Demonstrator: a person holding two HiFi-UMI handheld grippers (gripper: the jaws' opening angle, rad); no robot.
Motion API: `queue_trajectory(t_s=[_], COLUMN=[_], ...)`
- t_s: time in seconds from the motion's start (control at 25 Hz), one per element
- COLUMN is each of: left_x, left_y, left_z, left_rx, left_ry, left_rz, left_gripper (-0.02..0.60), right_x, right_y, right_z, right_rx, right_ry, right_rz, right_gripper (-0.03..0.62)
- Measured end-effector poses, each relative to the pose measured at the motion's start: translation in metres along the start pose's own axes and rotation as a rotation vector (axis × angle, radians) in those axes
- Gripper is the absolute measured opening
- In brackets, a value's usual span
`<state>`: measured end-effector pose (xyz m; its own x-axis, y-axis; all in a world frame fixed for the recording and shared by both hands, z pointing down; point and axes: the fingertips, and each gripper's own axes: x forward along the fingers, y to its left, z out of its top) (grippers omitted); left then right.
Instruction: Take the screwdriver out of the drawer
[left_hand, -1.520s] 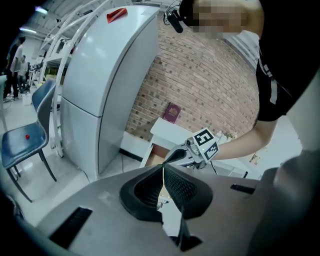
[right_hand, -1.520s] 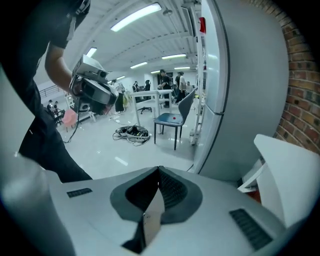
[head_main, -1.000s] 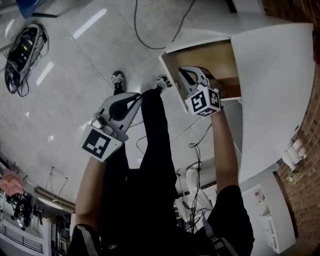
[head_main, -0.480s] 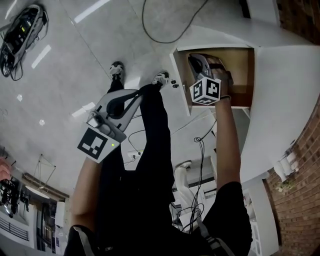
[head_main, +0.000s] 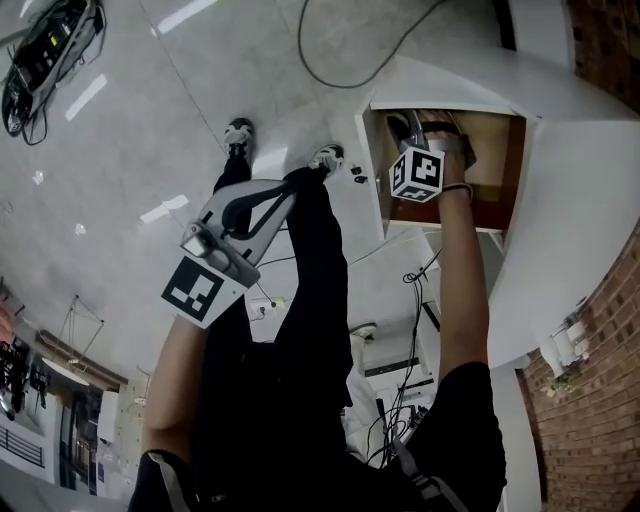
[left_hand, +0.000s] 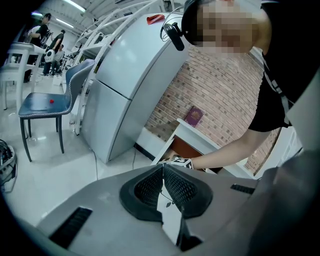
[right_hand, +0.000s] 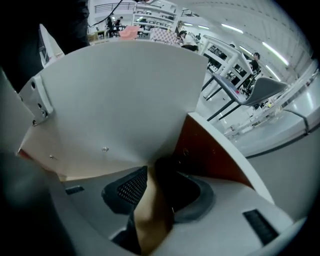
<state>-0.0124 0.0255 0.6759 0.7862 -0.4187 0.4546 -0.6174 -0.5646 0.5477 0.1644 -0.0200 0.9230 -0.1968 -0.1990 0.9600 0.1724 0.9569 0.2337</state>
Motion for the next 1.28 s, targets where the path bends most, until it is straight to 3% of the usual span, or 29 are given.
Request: queue_trajectory(t_s=[0.12, 0.24, 0.52, 0.68, 0.8, 1.0, 1.16, 1.28], left_x=[0.003, 0.007, 0.013, 0.011, 0.007, -0.003, -0.017, -0.029], left_y=[-0.001, -0.005, -0.019, -0.028, -0.037, -0.057, -0.079, -0.097], left_z=[-0.003, -0.002, 0.000, 0.010, 0.021, 0.046, 0.069, 0.083], left_rx=[0.012, 0.011, 0.036, 0.031, 0.071, 0.120, 0.131, 0.152], left_ry=[0.005, 0.005, 0.009, 0.006, 0.019, 0.014, 0.000, -0.009], left_rz=[0.000, -0.005, -0.025, -0.039, -0.060, -0.093, -0.113, -0.146], left_gripper=[0.020, 0.019, 0.020, 0.020, 0.020, 0.020, 0.020, 0.020], right_x=[0.011, 0.013, 0.005, -0.022, -0.044, -0.095, -0.146, -0.183], right_y=[0.007, 0.013, 0.021, 0.017, 0.010, -0.003, -0.013, -0.017], right_z=[-0.004, -0.007, -0.010, -0.006, 0.003, 0.018, 0.040, 0.051], right_rx=[-0.001, 0.047, 0.151, 0.191, 0.233, 0.362, 0.556, 0.639], right_ry=[0.005, -0.012, -0.007, -0.020, -0.045, -0.102, -0.217, -0.252], right_rz=[0.039, 0.078, 0.060, 0.033, 0.014, -0.021, -0.036, -0.059], right_gripper=[0.199, 0.123, 0.121, 0.121, 0.121, 0.121, 0.121, 0.121])
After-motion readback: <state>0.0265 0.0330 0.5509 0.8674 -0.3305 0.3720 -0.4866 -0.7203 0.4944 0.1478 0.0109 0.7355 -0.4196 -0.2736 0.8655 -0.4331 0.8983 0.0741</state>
